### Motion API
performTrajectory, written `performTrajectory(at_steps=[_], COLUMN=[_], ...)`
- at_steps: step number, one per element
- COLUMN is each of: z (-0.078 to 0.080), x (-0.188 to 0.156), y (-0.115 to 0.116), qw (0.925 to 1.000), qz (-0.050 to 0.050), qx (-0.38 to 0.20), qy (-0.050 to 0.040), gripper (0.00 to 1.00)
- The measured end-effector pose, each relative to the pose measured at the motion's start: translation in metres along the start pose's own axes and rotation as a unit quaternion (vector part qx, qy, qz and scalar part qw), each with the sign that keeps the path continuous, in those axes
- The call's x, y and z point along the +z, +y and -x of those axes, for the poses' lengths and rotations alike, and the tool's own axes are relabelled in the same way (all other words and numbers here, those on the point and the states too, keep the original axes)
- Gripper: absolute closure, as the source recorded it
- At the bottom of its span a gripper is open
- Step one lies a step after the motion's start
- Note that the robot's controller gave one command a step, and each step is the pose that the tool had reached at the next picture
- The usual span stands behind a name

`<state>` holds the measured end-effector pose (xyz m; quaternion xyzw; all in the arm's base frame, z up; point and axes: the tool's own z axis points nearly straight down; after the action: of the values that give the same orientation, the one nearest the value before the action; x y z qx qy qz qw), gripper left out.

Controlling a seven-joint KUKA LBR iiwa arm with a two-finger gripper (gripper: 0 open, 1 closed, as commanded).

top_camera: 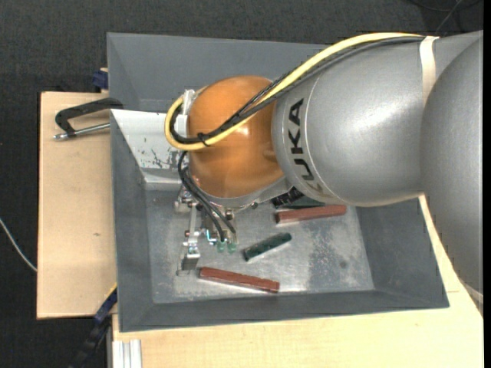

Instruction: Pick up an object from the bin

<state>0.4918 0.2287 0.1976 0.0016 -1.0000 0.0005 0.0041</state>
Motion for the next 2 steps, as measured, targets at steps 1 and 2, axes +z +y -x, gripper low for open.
performTrajectory(at_steps=[1,2], z=[0.002,0.007], x=[-0.004,0.04], y=[-0.001,-0.043], qw=[1.0,0.9985], qz=[0.001,0.001], qx=[0.001,-0.054], qy=[-0.0039,-0.0057], gripper=[0.0,0.0])
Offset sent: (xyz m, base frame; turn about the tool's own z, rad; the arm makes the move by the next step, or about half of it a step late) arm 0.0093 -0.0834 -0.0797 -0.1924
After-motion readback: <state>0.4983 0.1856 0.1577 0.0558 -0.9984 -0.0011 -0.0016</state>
